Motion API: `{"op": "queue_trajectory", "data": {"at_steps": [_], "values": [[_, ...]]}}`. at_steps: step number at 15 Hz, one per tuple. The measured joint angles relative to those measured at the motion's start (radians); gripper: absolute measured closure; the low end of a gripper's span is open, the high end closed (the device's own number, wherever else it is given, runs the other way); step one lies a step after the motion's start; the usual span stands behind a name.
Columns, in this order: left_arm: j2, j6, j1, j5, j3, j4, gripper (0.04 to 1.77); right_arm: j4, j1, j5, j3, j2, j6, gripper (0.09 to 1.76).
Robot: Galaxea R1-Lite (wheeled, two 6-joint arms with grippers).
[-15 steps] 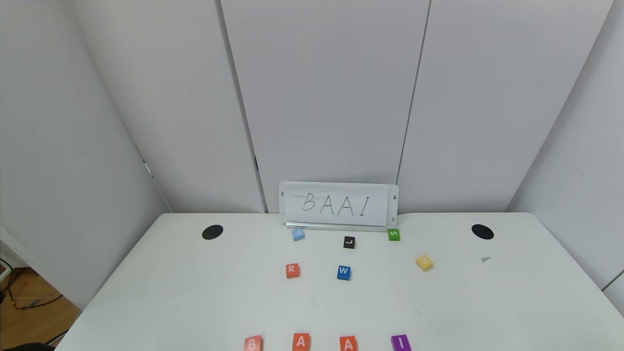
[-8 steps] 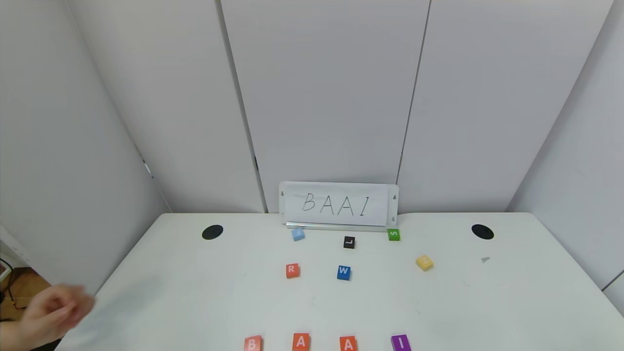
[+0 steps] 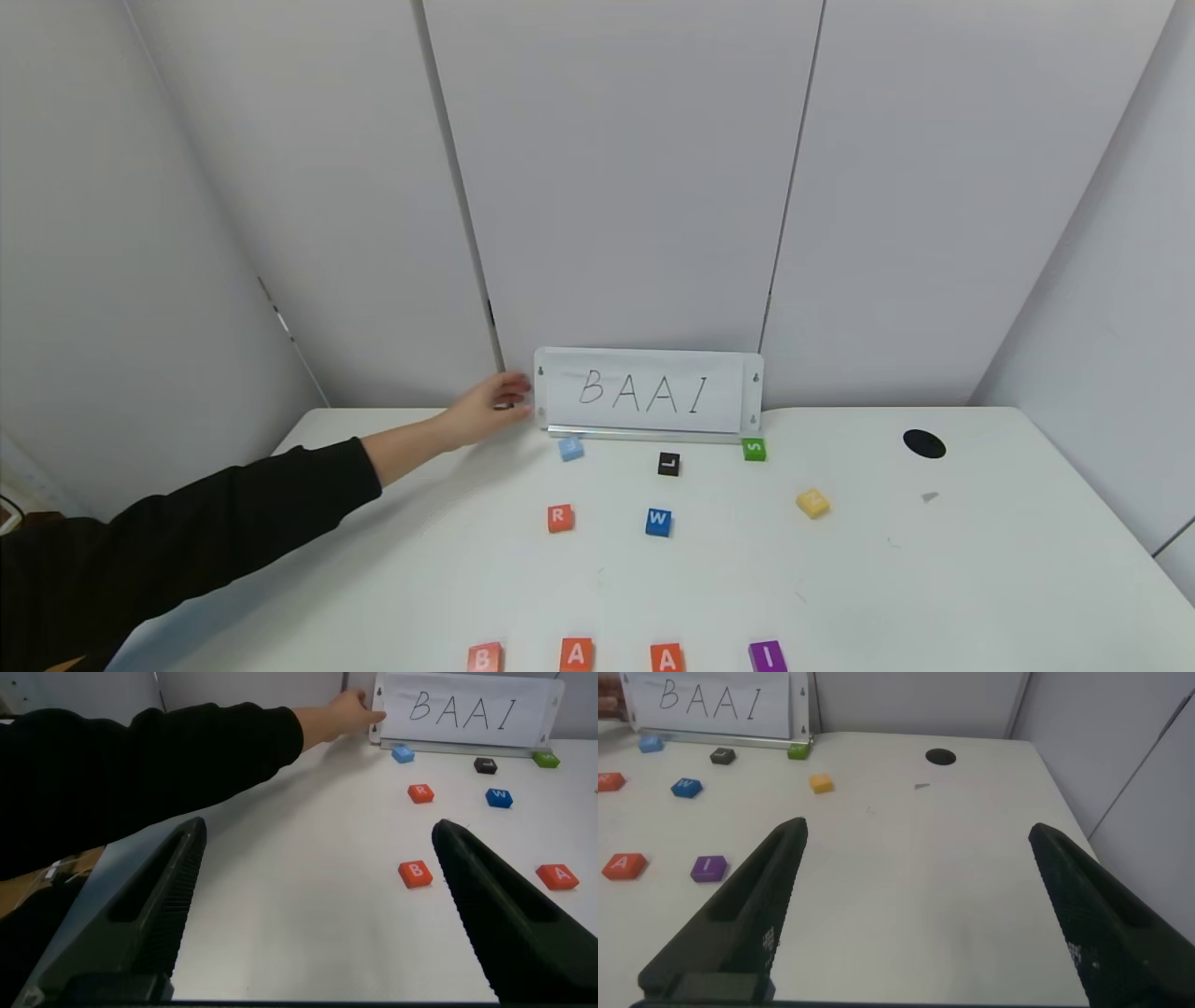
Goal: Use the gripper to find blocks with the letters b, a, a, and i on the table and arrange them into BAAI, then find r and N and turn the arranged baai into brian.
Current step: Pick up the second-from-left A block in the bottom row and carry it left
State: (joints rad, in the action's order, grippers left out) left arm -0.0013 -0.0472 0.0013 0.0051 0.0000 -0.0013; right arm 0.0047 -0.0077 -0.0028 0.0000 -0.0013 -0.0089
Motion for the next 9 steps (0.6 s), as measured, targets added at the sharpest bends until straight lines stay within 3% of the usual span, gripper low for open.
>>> {"op": "queue_trajectory", "data": {"at_steps": [9], "values": [[0.0,-0.001,0.0,0.001,0.0,0.0,0.09,-0.002,0.0,0.0,0.0,0.0,0.0,0.14]]}}
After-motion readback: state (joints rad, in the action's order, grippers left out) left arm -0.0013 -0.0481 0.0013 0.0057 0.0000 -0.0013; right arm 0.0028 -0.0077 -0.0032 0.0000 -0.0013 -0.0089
